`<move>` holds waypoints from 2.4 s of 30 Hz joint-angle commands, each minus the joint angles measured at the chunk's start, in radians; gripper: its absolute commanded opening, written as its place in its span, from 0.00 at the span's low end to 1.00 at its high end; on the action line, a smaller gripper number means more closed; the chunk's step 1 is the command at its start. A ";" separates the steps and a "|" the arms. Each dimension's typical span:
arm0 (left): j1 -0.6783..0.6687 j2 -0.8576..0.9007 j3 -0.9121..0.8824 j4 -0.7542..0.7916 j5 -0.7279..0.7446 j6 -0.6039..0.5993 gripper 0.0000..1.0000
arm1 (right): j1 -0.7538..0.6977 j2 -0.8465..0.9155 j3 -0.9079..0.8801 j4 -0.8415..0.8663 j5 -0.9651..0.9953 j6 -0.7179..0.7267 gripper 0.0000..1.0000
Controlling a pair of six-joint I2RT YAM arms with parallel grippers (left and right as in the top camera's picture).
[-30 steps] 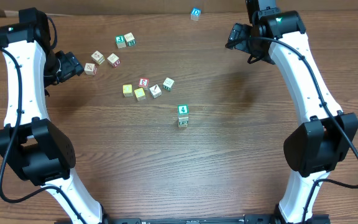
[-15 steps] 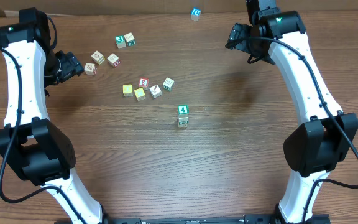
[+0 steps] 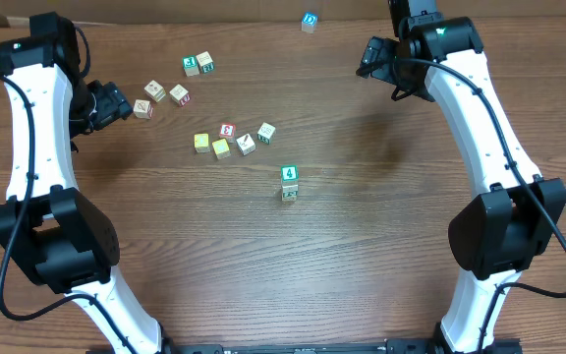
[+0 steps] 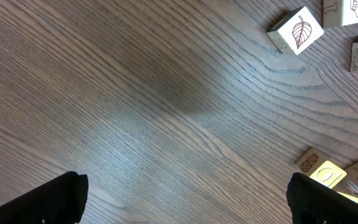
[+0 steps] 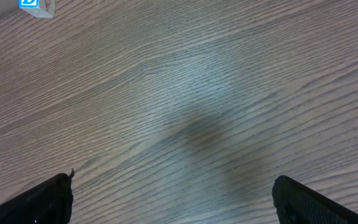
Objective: Form a tower
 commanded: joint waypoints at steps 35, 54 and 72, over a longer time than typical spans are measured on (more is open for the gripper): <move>-0.043 -0.358 0.013 0.000 0.002 0.004 0.99 | -0.003 -0.002 0.010 0.001 0.005 -0.005 1.00; -0.244 -0.461 -0.210 0.001 0.002 0.005 0.99 | -0.003 -0.002 0.010 0.001 0.004 -0.005 1.00; -0.248 -0.795 -1.067 0.835 0.052 0.019 1.00 | -0.003 -0.002 0.010 0.001 0.004 -0.005 1.00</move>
